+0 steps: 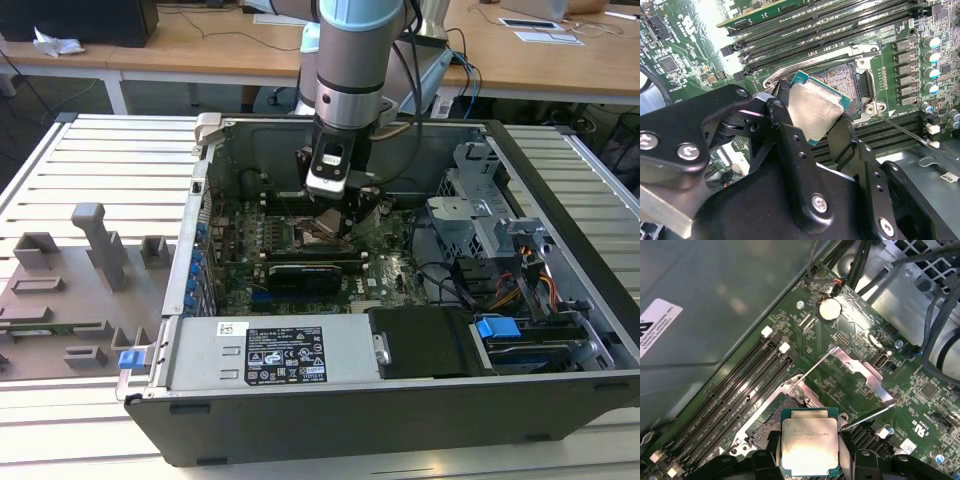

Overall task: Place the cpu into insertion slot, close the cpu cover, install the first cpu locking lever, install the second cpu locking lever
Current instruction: 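Place the cpu into insertion slot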

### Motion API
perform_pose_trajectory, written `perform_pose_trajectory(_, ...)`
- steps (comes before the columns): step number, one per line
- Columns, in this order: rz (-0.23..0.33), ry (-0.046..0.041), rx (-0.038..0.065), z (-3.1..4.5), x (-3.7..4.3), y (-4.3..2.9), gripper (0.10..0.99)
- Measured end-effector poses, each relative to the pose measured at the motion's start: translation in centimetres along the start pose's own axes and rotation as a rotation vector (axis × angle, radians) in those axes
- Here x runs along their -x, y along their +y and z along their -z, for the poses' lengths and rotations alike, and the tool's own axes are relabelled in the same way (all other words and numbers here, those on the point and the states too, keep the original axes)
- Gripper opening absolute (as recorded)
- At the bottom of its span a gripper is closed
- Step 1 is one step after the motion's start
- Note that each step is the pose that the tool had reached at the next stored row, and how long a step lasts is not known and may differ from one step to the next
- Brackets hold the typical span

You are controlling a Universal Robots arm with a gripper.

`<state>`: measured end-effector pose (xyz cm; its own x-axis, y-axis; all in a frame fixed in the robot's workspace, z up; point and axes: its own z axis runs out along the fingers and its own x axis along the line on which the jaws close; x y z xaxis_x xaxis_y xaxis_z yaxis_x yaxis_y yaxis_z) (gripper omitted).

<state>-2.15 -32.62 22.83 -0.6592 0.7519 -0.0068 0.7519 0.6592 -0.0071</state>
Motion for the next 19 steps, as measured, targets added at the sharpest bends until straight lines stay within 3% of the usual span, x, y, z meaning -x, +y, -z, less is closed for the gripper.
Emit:
perform_pose_trajectory(5, -0.038, -0.0022, -0.002, 0.0, 0.0, 0.0, 0.541)
perform_pose_trajectory(11, -0.113, -0.0132, -0.013, 0.0, 0.0, 0.0, 0.541)
perform_pose_trajectory(19, -0.187, -0.0198, -0.02, 0.0, 0.0, 0.0, 0.541)
